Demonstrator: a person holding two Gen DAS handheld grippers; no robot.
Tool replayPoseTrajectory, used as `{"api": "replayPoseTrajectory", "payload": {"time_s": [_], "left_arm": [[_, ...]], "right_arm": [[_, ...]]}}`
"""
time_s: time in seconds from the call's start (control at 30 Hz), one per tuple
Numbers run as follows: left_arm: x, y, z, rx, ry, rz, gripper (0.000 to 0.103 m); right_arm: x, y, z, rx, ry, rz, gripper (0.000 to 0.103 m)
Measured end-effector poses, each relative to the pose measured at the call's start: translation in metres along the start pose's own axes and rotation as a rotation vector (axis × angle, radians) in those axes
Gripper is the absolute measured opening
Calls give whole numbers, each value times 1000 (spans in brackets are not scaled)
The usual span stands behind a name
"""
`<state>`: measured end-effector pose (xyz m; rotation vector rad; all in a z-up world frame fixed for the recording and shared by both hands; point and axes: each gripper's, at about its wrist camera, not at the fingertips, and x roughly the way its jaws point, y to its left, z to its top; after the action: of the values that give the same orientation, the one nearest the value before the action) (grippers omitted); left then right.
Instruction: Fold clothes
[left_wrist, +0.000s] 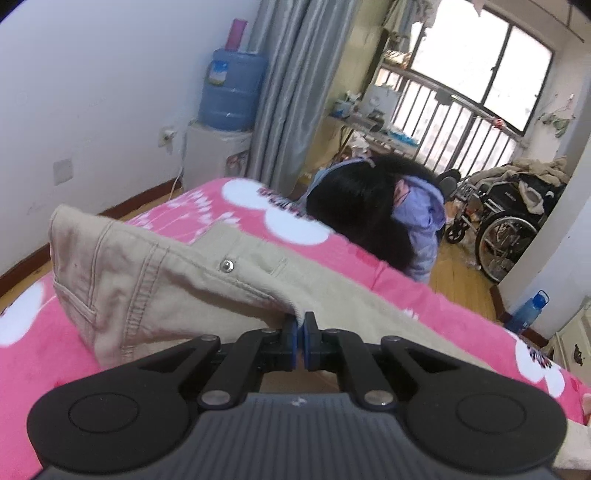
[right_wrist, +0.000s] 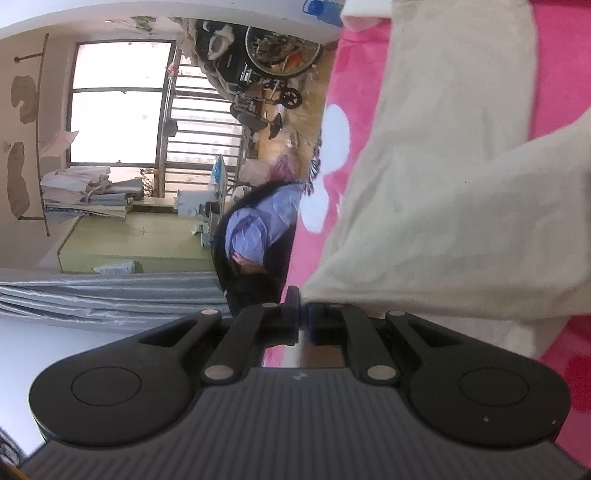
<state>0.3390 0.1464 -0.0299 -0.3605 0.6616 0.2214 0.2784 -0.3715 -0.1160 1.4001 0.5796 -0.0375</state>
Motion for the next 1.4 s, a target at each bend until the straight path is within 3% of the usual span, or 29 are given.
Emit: {"api": "replayPoseTrajectory", "payload": {"time_s": [0.2,0.6,1.1,1.3,1.4], "left_arm": [[36,-16,13,6,-20,-10,4],[94,-29,25,34,11,-13,4],[153,-28,24,37,93,-22,5],[167,-24,25,29,115,-40,16],[161,-19,30,11,102,-66,33]], "right_arm": [[31,10,15,-40,-6,16,3],[81,35,34,-130,-9,-35,3],[126,16,39,-162,-23,-143,3],[137,4,44,-113,10,-171,8],[133,2,46,-93,23,-165,15]]}}
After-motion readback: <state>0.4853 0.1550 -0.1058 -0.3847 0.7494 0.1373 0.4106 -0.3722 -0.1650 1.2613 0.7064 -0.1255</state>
